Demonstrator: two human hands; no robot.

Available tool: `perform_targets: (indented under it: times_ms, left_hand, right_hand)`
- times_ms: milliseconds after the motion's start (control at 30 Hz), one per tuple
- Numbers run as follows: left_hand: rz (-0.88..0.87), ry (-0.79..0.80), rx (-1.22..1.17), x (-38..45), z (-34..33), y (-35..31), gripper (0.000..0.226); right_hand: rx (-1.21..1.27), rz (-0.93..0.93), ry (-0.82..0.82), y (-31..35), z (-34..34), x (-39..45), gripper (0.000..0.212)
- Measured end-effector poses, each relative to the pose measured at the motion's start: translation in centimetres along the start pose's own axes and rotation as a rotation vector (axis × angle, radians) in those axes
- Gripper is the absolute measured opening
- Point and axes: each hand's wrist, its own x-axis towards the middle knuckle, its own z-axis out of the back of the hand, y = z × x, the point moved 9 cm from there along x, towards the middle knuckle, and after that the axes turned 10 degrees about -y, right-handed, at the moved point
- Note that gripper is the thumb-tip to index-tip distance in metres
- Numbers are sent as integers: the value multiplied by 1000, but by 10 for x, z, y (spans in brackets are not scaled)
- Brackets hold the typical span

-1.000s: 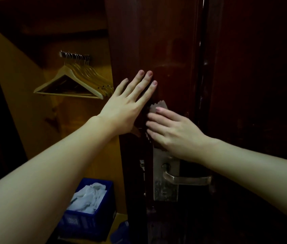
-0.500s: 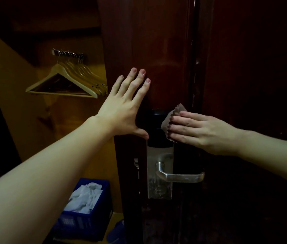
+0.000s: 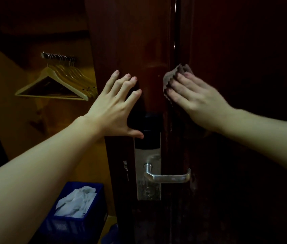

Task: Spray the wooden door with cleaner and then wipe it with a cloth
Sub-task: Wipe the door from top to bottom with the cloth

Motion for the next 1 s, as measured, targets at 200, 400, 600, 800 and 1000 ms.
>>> perform_targets:
  times_ms: [200, 400, 600, 800, 1000]
  left_hand:
    - [6, -73, -63, 5, 2, -5, 107]
    - [-4, -103, -63, 17, 4, -15, 102]
    - [-13, -158, -58, 38, 9, -30, 98]
    - [11, -158, -47, 42, 2, -38, 104]
    - [-2, -186, -70, 40, -1, -38, 111]
  right_hand:
    - [88, 183, 193, 54, -13, -87, 40]
    - [-32, 45, 82, -9, -4, -34, 40]
    - [-103, -128, 37, -33, 8, 1, 39]
    - [122, 181, 236, 66, -14, -100, 41]
    - [17, -35, 88, 0, -4, -39, 40]
